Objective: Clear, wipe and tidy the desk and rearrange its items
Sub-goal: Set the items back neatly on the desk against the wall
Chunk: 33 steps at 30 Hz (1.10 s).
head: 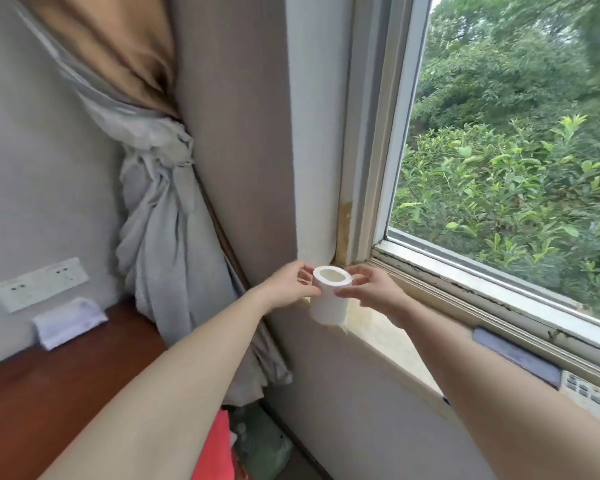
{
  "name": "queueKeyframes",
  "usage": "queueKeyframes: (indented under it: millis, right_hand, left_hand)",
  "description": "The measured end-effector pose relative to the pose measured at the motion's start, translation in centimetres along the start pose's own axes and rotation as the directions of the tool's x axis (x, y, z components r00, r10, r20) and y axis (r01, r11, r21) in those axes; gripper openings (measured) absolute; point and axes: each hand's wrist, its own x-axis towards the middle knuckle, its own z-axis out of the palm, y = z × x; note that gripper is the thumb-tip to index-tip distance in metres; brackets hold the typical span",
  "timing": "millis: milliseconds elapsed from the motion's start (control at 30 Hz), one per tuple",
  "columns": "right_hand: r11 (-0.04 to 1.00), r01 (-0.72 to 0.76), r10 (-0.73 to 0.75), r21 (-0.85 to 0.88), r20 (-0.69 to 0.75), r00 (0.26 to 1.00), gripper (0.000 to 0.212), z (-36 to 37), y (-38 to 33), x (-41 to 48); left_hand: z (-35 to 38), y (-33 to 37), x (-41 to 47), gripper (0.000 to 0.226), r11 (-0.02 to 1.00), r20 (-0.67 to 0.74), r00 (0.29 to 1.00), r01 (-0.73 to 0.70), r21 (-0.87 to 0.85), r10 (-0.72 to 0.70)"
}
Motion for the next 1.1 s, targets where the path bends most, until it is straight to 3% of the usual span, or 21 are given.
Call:
queueKeyframes:
  millis: [267, 533, 700, 933, 1100]
  right_hand:
    - [0.988, 0.151, -0.142, -0.013, 0.275, 0.951, 0.036, 13.6, -5.9, 2.2]
    - [0.970, 0.239, -0.181, -0.055, 0.495, 0.850, 0.045, 28.2, -11.5, 2.9]
    - [0.954, 0.293, -0.187, -0.062, 0.639, 0.746, 0.042, 37.3, -15.0, 3.6]
    - [0.938, 0.317, -0.131, -0.137, 0.709, 0.693, 0.057, 51.1, -17.8, 6.8]
    - [0.918, 0.340, -0.096, -0.205, 0.715, 0.692, 0.046, 59.5, -18.9, 10.4]
  left_hand:
    - [-9.9, -7.9, -8.2, 0.043, 0.983, -0.144, 0.972, 0.180, -0.035, -0.183]
    - [-18.5, -16.8, -16.9, 0.053, 0.940, -0.318, 0.885, 0.332, -0.077, -0.338]
    - [-23.4, -22.8, -21.3, 0.046, 0.921, -0.396, 0.832, 0.363, -0.140, -0.388]
    - [-30.6, -32.4, -24.2, 0.049, 0.867, -0.454, 0.739, 0.446, -0.223, -0.497]
    - [-35.2, -39.4, -23.8, 0.046, 0.856, -0.488, 0.703, 0.432, -0.284, -0.517]
